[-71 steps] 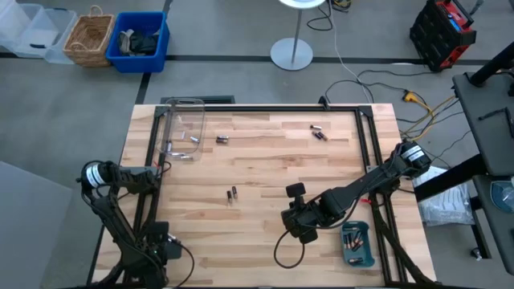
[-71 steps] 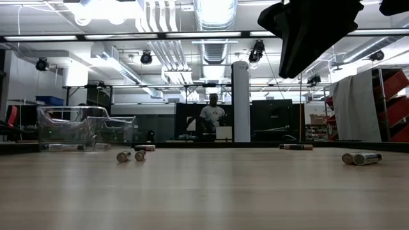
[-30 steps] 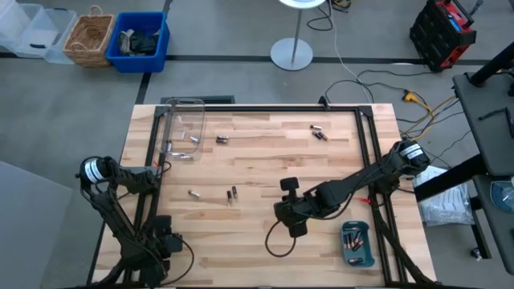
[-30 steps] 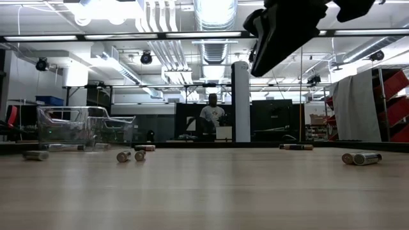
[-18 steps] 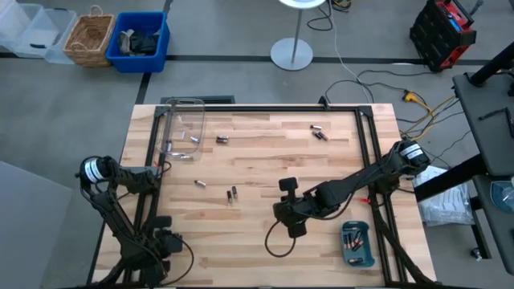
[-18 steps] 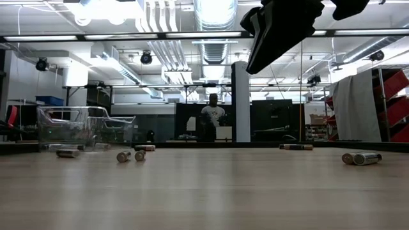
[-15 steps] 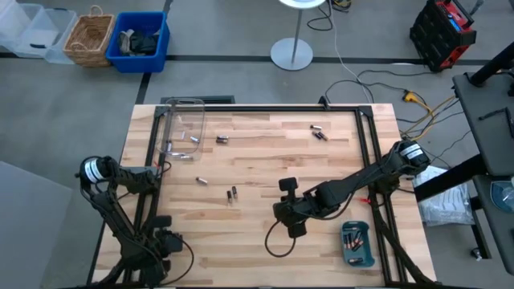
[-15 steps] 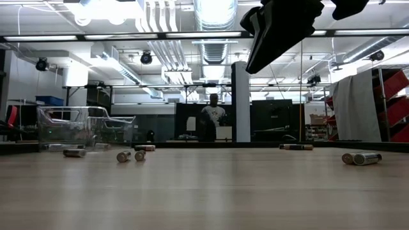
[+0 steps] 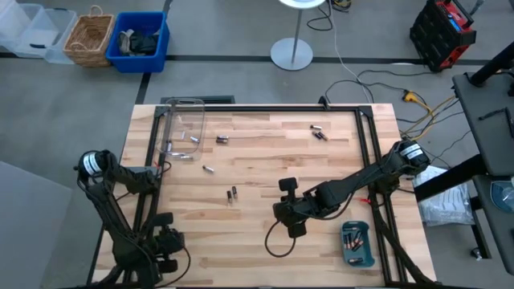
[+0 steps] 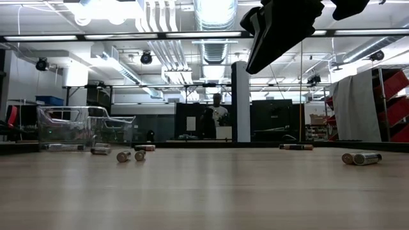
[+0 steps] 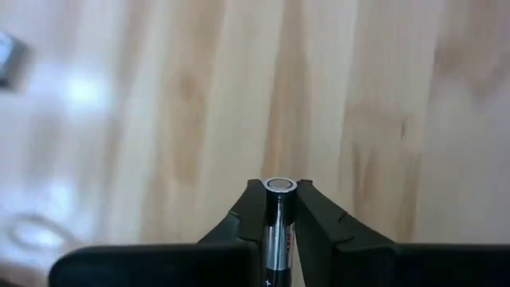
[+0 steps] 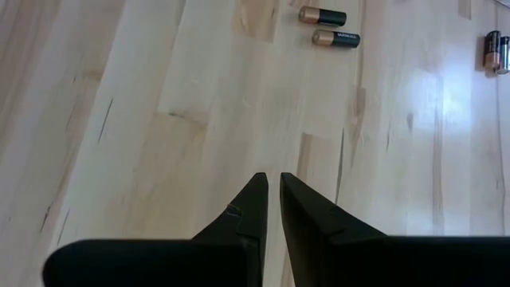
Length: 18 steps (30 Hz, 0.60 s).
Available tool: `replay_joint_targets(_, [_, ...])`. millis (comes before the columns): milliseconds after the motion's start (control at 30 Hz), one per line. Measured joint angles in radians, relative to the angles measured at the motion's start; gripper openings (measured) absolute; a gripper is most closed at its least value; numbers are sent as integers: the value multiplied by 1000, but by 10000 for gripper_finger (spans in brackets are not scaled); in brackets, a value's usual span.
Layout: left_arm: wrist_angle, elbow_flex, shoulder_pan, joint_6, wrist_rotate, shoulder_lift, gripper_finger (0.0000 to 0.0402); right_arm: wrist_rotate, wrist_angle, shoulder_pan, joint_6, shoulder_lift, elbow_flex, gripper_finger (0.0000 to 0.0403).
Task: Sort batteries
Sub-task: Put the silver and black battery into the transparent bin
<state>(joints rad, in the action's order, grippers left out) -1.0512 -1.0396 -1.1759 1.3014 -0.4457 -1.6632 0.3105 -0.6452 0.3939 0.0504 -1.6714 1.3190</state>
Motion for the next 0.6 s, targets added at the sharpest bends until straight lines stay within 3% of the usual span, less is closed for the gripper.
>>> replay_joint_targets(400, [-103, -119, 3, 14, -452, 91, 19, 1, 5, 0, 8, 0, 0, 28])
replay_joint_targets(600, [-123, -143, 7, 0, -592, 100, 19, 3, 27, 0, 5, 0, 0, 28])
